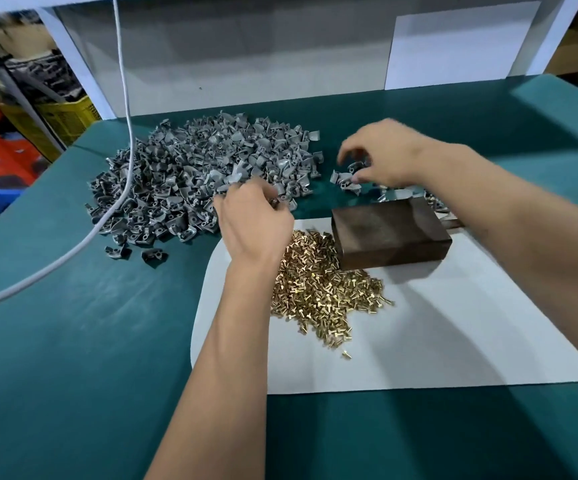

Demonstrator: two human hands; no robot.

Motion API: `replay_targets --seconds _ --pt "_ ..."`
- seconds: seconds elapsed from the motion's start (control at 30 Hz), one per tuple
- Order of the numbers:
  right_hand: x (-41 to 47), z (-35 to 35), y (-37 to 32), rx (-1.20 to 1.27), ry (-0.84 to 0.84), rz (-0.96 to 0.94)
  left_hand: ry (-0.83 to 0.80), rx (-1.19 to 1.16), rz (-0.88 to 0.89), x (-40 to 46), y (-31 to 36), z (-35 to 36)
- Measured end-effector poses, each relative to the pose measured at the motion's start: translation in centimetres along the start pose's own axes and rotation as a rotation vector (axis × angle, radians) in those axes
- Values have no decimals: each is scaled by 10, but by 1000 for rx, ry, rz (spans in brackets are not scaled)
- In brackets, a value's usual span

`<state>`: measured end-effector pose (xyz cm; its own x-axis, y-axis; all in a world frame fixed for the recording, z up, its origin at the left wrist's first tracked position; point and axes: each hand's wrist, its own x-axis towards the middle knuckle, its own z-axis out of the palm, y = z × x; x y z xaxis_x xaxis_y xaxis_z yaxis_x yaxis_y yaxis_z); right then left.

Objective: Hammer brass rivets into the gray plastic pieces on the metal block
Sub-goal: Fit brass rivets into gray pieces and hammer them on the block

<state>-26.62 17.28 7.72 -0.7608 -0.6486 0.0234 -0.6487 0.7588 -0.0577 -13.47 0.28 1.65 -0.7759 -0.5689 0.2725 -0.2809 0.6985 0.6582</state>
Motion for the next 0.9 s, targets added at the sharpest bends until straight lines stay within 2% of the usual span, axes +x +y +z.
replay_targets --seconds 0.07,0.13,0.3,0.4,0.57,0.67,0.9 --pt "15 8 -9 -24 -85 -102 -12 18 23 0 0 2" --pt "26 15 -10 -26 -126 -109 -5 40 63 0 0 4" --pt "35 19 -4 -24 -42 -98 -52 93 283 7 -7 7" --pt "31 18 0 -35 -35 -47 -127 134 345 7 -10 12" --pt "20 22 18 36 36 74 -79 122 330 7 -13 13" --pt "14 21 25 137 72 125 -121 103 288 8 -13 14" --pt "2 16 22 245 114 109 -86 -5 222 7 -15 12"
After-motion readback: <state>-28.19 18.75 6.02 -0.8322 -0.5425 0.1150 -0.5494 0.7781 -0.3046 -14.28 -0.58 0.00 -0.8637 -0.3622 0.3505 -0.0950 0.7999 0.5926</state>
